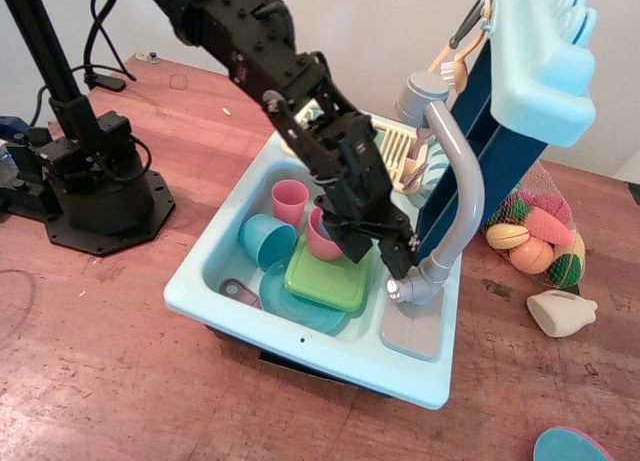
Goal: Turn lever vertical to front
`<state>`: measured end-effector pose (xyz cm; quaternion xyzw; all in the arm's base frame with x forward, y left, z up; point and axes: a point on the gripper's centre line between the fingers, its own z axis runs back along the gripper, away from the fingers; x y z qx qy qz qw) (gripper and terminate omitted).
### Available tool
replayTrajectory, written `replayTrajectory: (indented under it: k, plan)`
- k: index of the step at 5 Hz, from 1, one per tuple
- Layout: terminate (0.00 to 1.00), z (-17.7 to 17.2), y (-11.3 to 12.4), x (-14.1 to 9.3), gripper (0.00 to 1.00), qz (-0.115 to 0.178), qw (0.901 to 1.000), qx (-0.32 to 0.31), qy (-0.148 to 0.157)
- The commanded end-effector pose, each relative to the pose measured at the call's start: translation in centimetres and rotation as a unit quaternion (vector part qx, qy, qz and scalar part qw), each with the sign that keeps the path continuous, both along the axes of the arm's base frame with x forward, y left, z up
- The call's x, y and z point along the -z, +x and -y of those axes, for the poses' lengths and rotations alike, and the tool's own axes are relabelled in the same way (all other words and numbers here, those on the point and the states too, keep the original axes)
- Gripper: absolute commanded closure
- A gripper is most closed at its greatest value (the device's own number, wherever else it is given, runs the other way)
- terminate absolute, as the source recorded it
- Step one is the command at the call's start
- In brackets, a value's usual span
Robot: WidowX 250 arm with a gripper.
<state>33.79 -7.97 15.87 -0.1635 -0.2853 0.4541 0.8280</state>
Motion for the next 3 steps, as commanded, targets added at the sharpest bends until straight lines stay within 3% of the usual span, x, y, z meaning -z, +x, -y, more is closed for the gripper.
replayTrajectory:
  k: [1, 2, 3]
  plan:
    - [0.0, 0.3, 0.5, -0.2, 0.0, -0.005, 0.9996, -0.025, -0.011]
    - [0.0, 1.3, 2.3, 0.2, 0.0, -0.065, 0.9976, -0.008, -0.022]
    - [0.0, 2.0, 2.6, 1.4, 0.0, -0.105, 0.9938, 0.017, -0.033]
